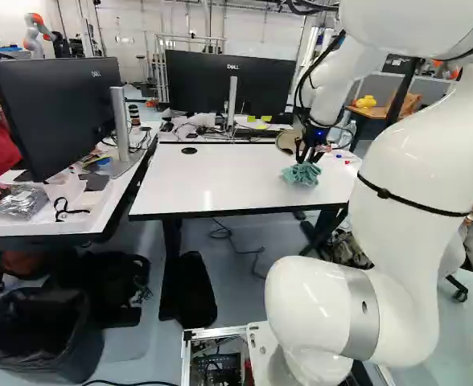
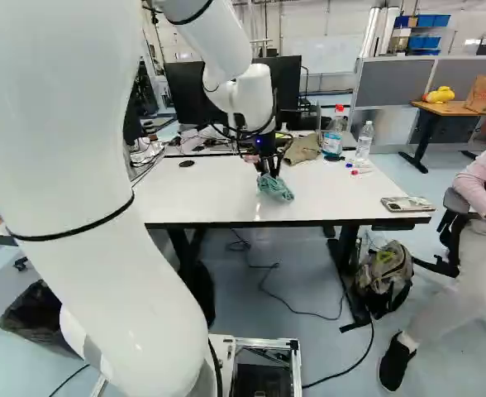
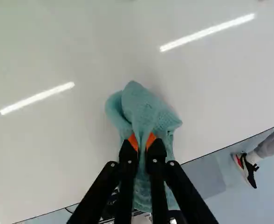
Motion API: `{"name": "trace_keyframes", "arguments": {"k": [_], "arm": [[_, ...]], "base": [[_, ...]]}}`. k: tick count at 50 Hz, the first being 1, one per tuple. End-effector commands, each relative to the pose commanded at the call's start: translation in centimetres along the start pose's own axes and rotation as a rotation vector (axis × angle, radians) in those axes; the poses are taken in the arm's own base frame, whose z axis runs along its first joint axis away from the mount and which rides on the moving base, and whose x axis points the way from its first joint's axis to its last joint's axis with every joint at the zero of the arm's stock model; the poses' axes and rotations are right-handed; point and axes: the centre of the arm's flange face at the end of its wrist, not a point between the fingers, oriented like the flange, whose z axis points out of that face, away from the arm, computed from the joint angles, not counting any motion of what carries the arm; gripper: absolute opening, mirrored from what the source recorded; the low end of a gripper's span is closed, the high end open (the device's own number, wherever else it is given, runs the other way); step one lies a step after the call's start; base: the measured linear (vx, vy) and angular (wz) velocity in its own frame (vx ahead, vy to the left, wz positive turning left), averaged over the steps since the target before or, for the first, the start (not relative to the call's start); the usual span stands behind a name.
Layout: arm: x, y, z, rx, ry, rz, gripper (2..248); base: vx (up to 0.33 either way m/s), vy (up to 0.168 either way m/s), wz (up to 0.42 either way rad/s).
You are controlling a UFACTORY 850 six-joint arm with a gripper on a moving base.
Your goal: Clean the table with the green towel
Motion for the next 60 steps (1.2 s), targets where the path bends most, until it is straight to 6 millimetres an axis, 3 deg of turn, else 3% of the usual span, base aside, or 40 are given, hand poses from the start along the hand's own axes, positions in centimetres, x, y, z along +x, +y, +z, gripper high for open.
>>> {"name": "trace_keyframes", "arguments": {"k": [41, 60], "arm": [[-0.3, -0.7, -0.1, 0.004, 0.0, -0.013, 38], [-0.1, -0.9, -2.3, 0.006, 0.045, -0.017, 38]], "base": [[0.0, 0.0, 0.0], [0.0, 0.0, 0.0]]}}
